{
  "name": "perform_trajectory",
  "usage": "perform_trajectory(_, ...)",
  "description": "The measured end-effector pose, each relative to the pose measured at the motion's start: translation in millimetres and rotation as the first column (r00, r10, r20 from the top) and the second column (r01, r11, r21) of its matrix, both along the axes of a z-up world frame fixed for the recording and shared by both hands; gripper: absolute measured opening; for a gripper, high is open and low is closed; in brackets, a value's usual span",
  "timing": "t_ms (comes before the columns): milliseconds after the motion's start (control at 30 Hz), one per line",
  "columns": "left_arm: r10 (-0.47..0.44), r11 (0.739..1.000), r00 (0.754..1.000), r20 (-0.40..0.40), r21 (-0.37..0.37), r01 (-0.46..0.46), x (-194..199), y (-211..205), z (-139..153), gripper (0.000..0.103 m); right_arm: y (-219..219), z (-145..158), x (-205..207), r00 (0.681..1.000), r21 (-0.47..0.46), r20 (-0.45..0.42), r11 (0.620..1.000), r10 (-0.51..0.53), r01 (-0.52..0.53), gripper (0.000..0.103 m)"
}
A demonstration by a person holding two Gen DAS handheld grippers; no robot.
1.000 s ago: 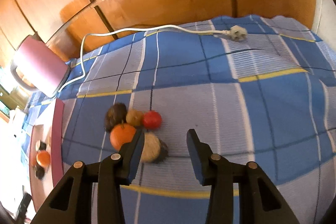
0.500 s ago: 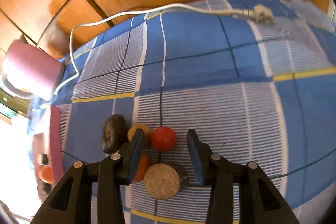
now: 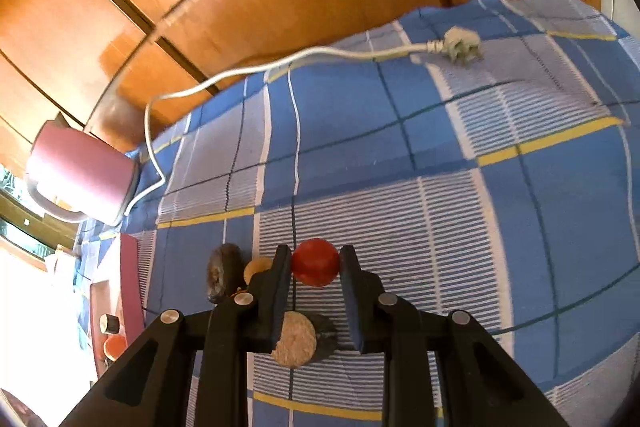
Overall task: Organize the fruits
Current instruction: 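Reach the right gripper to the red tomato and close on it, then carry the tomato with the right gripper into the tray and release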
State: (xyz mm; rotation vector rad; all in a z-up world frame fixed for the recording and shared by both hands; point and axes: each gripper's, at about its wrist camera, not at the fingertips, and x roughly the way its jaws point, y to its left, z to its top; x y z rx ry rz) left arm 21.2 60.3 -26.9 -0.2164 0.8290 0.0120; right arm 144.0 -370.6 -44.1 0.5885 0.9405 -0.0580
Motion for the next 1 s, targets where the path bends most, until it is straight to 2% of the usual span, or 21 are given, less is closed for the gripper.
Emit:
perform_trajectory(167,0.010,1.000,1.000,0.002,-0.002,-0.010,-2,2,2,0.074,15,21,-14,0.997,-0.022,0.057,0.999,0.046,-0.045,0.024)
perform_trajectory(300,0.027,1.000,1.000,0.006,-0.007,-0.027,-5,7,3,0.076,44,34,-24,0.987,-0.032,0.099,0.992,0.128,-0.125,0.024)
perform_trajectory(467,0.060,0.998,0.998,0.013,-0.018,-0.059,-11,15,6,0.077,92,42,-34,0.960,-0.094,0.119,0.965,0.255,-0.244,0.024)
perform_trajectory(667,0.127,0.992,0.992,0.020,-0.028,-0.126,-16,29,7,0.082,135,41,-48,0.927,-0.147,0.116,0.929,0.357,-0.339,0.024)
perform_trajectory(867,0.143,0.989,0.990,0.007,-0.043,-0.142,-15,34,4,0.082,183,39,-51,0.871,-0.161,0.104,0.872,0.480,-0.462,0.024)
perform_trajectory(1000,0.149,0.988,0.989,0.004,-0.049,-0.149,-16,36,2,0.082,222,37,-49,0.819,-0.163,0.087,0.819,0.568,-0.550,0.024)
